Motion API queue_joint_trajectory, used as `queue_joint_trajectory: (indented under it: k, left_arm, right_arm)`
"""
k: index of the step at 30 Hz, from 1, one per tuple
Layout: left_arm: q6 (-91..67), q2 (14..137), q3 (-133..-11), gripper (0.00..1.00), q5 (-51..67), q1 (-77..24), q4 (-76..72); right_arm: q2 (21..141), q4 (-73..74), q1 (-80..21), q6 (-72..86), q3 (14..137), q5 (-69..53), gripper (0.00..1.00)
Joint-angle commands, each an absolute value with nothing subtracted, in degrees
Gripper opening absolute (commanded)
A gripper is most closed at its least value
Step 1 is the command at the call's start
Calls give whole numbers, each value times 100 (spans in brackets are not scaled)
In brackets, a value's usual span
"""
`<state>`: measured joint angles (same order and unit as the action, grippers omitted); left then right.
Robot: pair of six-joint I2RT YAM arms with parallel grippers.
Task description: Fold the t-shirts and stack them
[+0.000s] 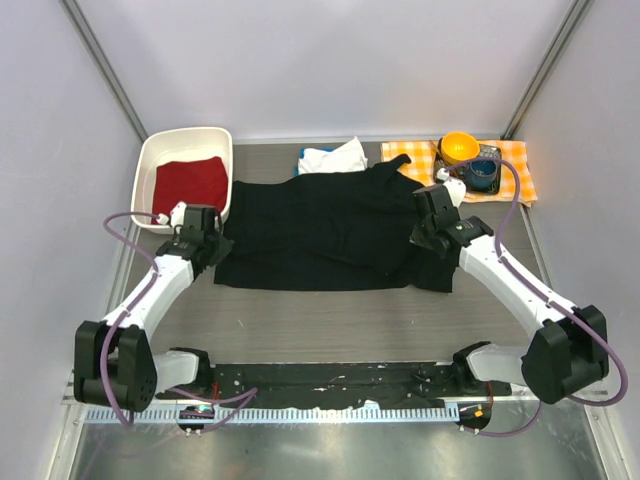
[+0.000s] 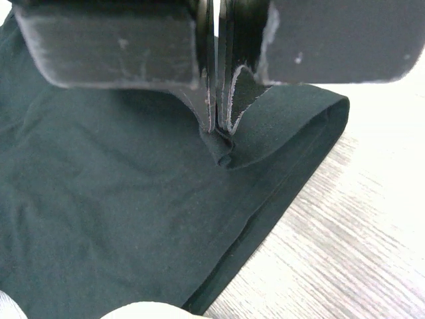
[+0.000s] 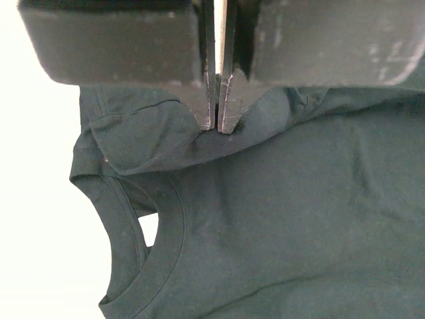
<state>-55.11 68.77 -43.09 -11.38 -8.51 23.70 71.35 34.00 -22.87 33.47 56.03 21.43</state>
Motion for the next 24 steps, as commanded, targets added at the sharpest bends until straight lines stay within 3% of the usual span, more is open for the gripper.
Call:
queue_joint_trajectory:
  k: [1, 16, 18, 19, 20, 21, 22, 23, 24]
  left_arm:
    - [-5555, 7206, -4623, 0, -1318, -870, 1837]
    - [-5555, 8059, -4711, 1, -1547, -879, 1397]
    - [-5590, 8051, -4624, 5, -1564, -888, 1327]
    - [-5607, 7990, -4588, 15, -1564, -879, 1292]
    - [-5651, 7954, -4527, 26, -1556, -879, 1222]
    - [-5660, 7893, -4439, 43, -1573, -879, 1196]
    - [-5678, 7788, -4404, 81, -1599, -888, 1195]
    - [-5686, 7735, -4342, 99, -1591, -888, 1204]
    - [-5687, 7673, -4324, 100, -1573, -888, 1204]
  right_arm:
    - [7426, 2892, -2197, 3287, 5888, 2022, 1]
    - [9702, 2234, -1740, 3366, 7363, 1916, 1]
    - [10133, 2040, -1714, 3287, 7488, 1907, 1]
    - [10247, 1822, -1705, 3270, 7549, 1942, 11]
    - [10361, 1698, -1705, 3183, 7558, 1942, 44]
    - [10388, 1635, -1705, 3164, 7567, 1934, 58]
    - [10371, 1626, -1714, 3155, 7559, 1968, 71]
    - [10223, 1635, -1714, 3155, 7515, 2004, 91]
    - [10091, 1626, -1731, 3147, 7375, 2056, 93]
